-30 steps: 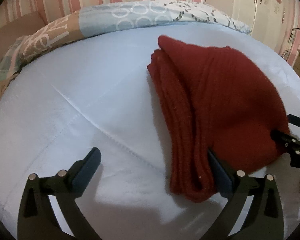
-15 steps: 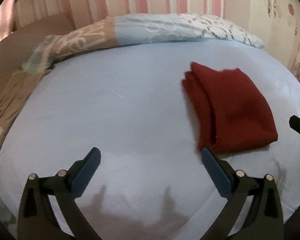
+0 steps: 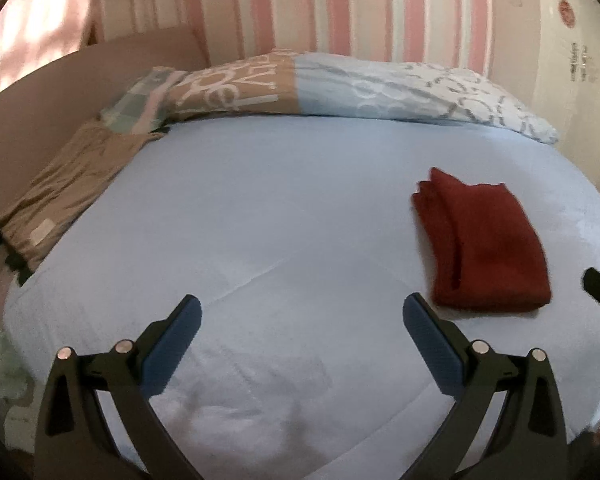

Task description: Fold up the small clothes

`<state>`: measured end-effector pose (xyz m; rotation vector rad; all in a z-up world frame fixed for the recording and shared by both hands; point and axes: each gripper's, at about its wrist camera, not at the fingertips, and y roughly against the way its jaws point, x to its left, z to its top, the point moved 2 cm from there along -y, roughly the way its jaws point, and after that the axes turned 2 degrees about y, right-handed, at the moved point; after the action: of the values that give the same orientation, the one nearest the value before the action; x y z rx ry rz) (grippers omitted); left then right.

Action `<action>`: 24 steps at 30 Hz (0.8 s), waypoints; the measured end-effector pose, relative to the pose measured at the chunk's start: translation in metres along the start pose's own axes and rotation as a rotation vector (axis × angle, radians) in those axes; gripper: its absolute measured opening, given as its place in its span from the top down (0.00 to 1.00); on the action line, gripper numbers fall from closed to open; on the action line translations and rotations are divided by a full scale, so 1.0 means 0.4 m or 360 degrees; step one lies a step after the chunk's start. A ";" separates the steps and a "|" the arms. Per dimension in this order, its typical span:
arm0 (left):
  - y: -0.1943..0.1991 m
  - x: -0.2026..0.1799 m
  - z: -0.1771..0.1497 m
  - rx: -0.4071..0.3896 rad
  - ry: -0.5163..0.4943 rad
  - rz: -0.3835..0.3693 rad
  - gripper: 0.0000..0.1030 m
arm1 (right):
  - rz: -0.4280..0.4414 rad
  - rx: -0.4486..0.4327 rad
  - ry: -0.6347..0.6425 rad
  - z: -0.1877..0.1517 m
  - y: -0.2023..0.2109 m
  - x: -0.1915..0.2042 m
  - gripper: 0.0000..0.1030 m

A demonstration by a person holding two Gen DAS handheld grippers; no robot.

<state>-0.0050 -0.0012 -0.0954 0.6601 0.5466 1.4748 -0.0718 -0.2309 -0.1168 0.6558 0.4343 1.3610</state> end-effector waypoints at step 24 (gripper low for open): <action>0.104 -0.022 0.012 0.0010 0.0003 -0.0094 0.02 | -0.0261 -0.0188 0.0033 0.020 0.167 0.023 0.03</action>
<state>-0.0316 -0.0112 -0.0634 0.6422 0.5676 1.4190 -0.1153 -0.2184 -0.0662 0.4986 0.4119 1.2284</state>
